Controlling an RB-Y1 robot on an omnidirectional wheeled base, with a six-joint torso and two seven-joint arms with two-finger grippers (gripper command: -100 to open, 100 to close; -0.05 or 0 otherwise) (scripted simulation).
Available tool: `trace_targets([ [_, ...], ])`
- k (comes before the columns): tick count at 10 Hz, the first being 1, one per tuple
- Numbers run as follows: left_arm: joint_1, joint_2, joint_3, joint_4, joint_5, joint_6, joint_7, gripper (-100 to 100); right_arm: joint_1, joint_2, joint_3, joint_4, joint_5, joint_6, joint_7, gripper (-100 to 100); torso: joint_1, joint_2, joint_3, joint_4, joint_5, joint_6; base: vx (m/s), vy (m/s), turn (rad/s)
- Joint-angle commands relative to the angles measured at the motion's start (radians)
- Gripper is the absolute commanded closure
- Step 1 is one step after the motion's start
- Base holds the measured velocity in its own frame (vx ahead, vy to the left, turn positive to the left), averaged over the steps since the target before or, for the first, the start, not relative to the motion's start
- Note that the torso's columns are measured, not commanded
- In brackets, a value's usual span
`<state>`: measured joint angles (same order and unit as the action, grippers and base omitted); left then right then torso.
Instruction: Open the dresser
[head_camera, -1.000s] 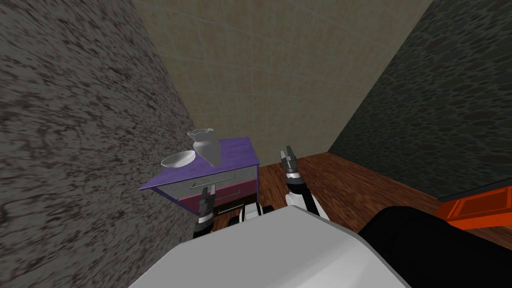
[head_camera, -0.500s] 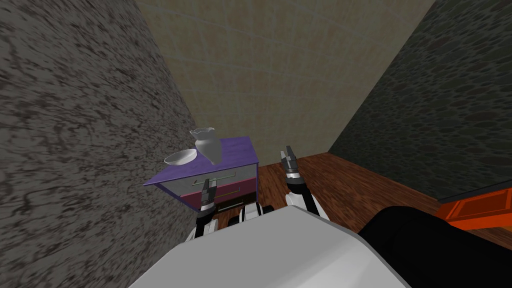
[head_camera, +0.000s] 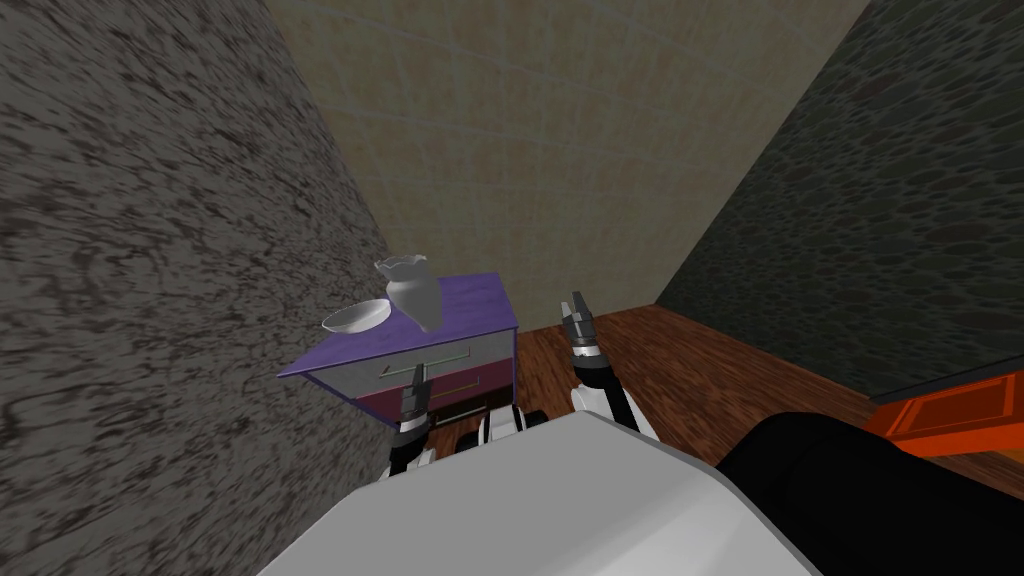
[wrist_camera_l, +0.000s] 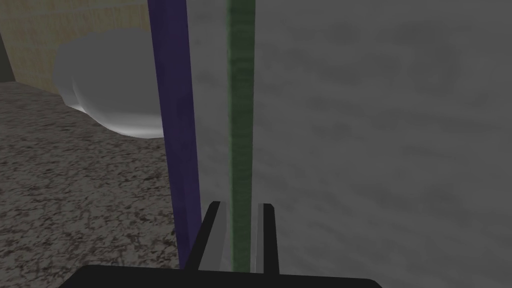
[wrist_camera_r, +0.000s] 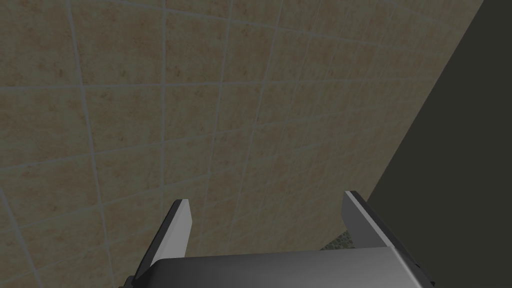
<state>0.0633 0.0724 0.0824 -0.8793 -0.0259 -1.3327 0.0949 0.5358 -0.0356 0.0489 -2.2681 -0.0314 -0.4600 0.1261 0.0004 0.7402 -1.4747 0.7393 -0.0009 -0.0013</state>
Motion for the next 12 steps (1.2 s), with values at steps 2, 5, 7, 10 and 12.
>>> trace_targets([
  [2, 0.030, -0.007, -0.003, 0.002, -0.003, -0.040, -0.002, 100, 0.000, 0.000, 0.000, 0.000, 0.000, 0.000, 0.000, 0, 0.001, -0.003, -0.001, -0.003, 0.002, 0.001, 0.017, 0.007, -0.009],
  [5, -0.004, 0.006, -0.002, -0.022, -0.001, 0.018, 0.006, 100, 0.000, 0.000, 0.000, 0.000, 0.000, 0.000, 0.000, 0, 0.000, 0.007, 0.004, 0.001, 0.000, -0.001, -0.166, -0.022, 0.035],
  [7, -0.032, 0.017, -0.001, -0.043, 0.001, 0.070, 0.012, 100, -0.001, 0.000, 0.000, 0.000, 0.000, 0.000, 0.000, 0, -0.003, 0.004, 0.002, 0.003, -0.002, 0.000, -0.208, -0.041, 0.044],
  [10, -0.026, 0.020, -0.004, -0.041, -0.001, 0.081, 0.020, 100, 0.000, 0.000, 0.000, 0.000, 0.000, 0.000, 0.000, 0, -0.004, -0.001, -0.001, 0.004, -0.004, 0.001, -0.127, -0.026, 0.031],
  [12, -0.027, 0.026, -0.005, -0.056, -0.003, 0.080, 0.028, 100, 0.000, 0.000, 0.000, 0.000, 0.000, 0.000, 0.000, 0, -0.003, 0.006, 0.003, 0.004, -0.002, 0.000, -0.201, -0.006, 0.035],
])
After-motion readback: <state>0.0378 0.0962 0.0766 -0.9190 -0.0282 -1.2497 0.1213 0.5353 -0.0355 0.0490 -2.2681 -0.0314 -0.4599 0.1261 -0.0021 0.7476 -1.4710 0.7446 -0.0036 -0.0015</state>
